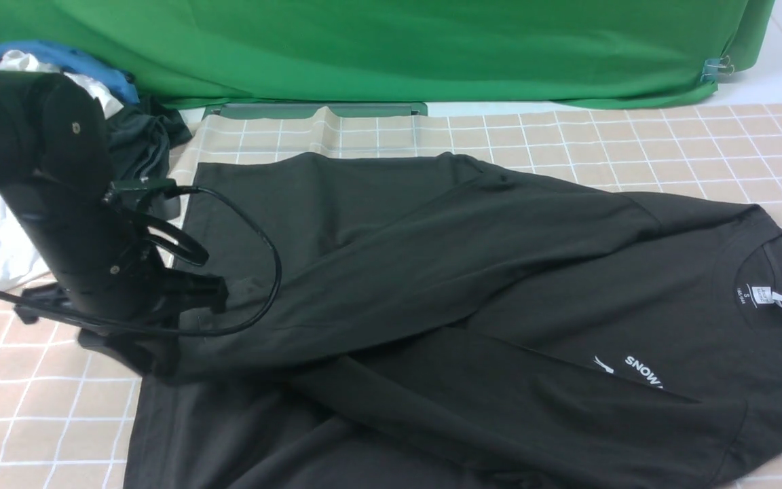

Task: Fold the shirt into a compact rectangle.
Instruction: 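Fold the left side of the dark shirt inward over its body with the left gripper, then grasp the near edge of the shirt at its hem and shoulder corners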

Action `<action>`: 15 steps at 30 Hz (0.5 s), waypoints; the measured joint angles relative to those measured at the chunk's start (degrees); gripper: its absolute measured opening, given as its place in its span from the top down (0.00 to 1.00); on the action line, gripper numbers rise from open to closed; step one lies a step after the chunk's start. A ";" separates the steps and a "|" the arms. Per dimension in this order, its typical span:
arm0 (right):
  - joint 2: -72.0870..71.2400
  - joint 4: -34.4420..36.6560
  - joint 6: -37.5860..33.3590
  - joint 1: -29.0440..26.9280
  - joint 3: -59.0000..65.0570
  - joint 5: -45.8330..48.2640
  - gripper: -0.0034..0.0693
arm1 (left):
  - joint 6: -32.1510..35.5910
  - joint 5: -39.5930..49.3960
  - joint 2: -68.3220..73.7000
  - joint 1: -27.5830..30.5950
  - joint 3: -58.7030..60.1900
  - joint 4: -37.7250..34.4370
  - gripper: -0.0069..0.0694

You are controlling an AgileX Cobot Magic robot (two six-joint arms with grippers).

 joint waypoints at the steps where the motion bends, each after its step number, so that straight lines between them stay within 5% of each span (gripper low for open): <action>1: 0.00 0.00 0.00 0.00 0.00 0.00 0.68 | 0.87 2.17 -0.08 0.00 -0.43 0.62 0.62; 6: 0.00 0.00 0.00 0.00 0.00 0.00 0.68 | 2.15 3.45 -3.92 -0.16 3.40 -2.63 0.49; 15: 0.00 0.00 0.00 0.00 0.00 -0.07 0.68 | 0.99 -1.83 -19.93 -4.60 24.46 -5.98 0.47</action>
